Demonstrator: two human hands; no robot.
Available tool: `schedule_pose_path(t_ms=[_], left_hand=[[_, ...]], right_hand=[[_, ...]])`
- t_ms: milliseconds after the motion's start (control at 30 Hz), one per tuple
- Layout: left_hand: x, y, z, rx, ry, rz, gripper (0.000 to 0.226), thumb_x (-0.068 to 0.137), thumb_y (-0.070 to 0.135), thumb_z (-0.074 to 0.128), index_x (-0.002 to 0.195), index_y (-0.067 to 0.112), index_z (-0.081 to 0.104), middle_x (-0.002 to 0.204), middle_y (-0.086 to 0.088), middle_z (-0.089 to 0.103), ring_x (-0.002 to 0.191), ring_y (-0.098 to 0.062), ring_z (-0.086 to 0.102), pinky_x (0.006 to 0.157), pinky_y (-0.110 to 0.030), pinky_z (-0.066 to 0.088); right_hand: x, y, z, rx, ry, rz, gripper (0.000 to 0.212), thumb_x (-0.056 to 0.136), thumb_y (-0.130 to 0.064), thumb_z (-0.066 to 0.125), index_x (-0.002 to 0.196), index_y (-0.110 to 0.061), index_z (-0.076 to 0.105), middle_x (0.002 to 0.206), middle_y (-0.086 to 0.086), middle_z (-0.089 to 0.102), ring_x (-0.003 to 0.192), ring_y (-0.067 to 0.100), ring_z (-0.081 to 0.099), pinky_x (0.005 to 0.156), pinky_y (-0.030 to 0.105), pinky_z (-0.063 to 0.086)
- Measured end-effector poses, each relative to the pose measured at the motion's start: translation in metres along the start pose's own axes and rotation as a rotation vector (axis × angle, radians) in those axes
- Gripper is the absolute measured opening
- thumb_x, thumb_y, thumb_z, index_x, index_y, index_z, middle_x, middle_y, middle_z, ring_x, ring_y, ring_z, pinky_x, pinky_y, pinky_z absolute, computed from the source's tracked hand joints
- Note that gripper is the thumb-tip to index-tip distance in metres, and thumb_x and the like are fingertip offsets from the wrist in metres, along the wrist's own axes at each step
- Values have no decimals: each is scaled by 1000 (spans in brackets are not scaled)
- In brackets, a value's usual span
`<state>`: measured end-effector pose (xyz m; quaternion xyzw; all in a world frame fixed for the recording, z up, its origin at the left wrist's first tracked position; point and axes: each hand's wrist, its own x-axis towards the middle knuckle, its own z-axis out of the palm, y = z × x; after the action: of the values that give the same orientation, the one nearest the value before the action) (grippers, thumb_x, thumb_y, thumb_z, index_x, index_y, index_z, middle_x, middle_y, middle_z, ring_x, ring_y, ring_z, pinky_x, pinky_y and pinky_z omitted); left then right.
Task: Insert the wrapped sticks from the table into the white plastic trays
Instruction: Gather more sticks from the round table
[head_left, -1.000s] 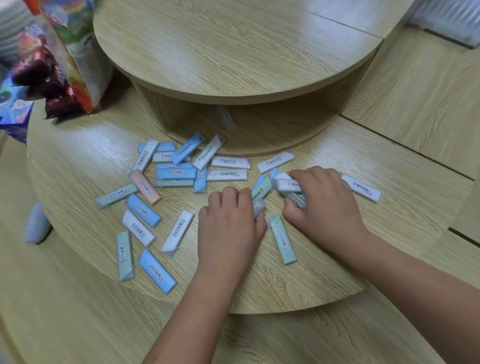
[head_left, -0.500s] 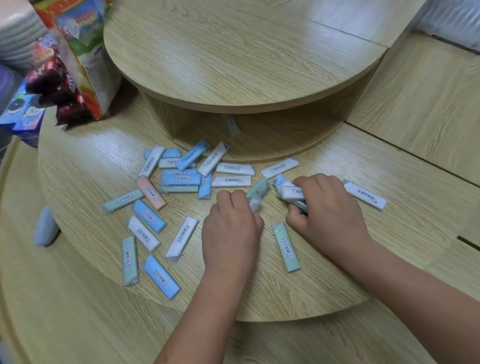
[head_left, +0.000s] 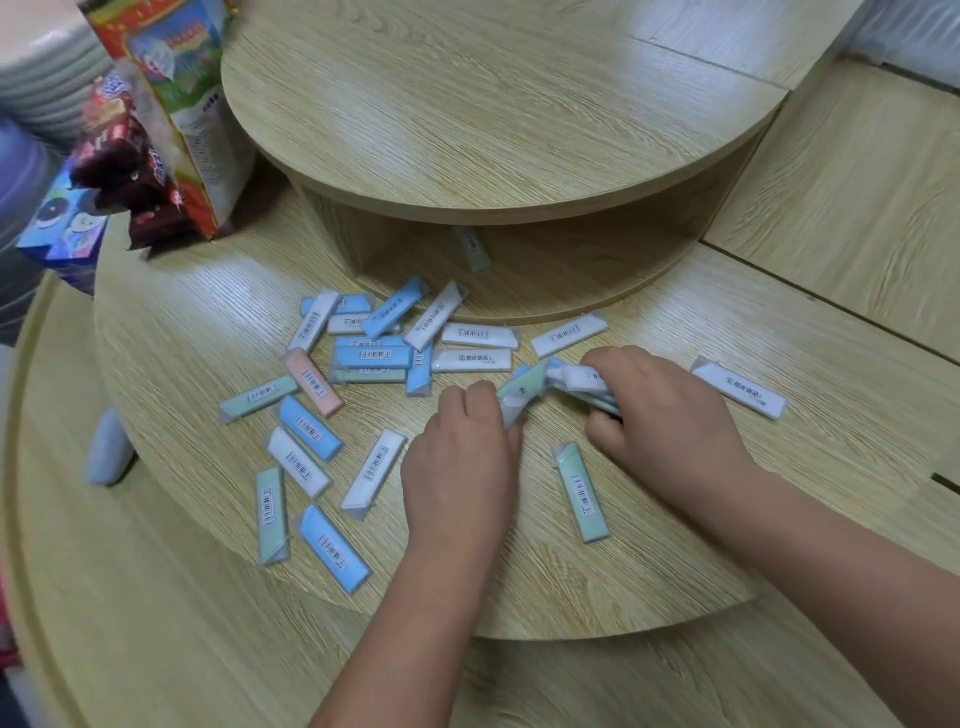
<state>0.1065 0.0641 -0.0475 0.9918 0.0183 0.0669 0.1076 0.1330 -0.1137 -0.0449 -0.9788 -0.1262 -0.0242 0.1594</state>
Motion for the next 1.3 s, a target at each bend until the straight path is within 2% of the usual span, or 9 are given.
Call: schedule_pose_path(t_ms=[133,267,433,533,600,733,900,1133,1300], left_hand=[[-8,-20,-16,-169,12,-104,34,91,46,47,108,18,57,96,-1,55,73,-23,56,55,-33,42],[-27,-56,-35,-221,56,-253,36,88,50,55,105,18,59,93,0,58,83,-27,57,63,-37,44],[-43,-74,-42,-217,-61,-406,44,84,53,66,109,17,57,98,1,56,95,-30,58,68,-32,34],[-37,-73,-42,-186,-85,-402,44,86,55,63,113,21,55,100,4,53,96,-27,58,67,-34,38],[-32,-72,-41,-123,-94,-389,37,88,54,59,109,23,56,101,2,56,95,-27,59,66,-37,43],[-23,-73,-40,-66,-118,-373,29,92,49,53,94,20,55,95,-1,58,88,-28,60,60,-35,40],[-21,-76,-41,-96,-125,-337,29,93,46,51,95,18,55,99,-3,55,87,-30,59,60,-34,36],[-21,-85,-45,-249,-66,-304,24,93,41,54,98,18,58,94,0,49,82,-28,56,60,-33,36],[-18,-90,-42,-294,-40,-268,36,90,47,42,110,21,57,100,2,55,83,-20,51,62,-34,37]], right_hand=[[-6,-2,-11,166,11,114,26,85,-24,57,111,-26,53,90,-9,55,75,14,54,57,29,38],[-31,-19,-20,249,-6,226,19,86,-31,50,104,-32,48,82,-14,48,66,4,49,51,23,31],[-55,-49,-12,170,-97,322,17,87,-36,50,101,-28,43,90,-12,38,62,4,43,47,24,26],[-60,-60,-1,38,-143,325,28,89,-33,54,113,-22,45,105,-7,30,61,6,37,46,19,19],[-60,-66,4,-15,-118,309,30,86,-32,58,111,-18,51,107,-1,40,64,13,38,46,18,15],[-54,-73,9,-141,-73,250,32,75,-28,67,101,-12,59,91,5,54,70,15,36,45,23,14],[-48,-74,14,-139,-63,260,34,73,-22,76,100,-9,60,87,7,54,69,17,35,48,25,21],[-38,-54,2,130,-117,255,17,88,-39,53,93,-31,39,84,-11,47,64,5,44,49,22,24],[-25,-42,-6,414,-150,282,16,92,-48,53,87,-37,43,75,-9,53,65,3,51,51,23,33]])
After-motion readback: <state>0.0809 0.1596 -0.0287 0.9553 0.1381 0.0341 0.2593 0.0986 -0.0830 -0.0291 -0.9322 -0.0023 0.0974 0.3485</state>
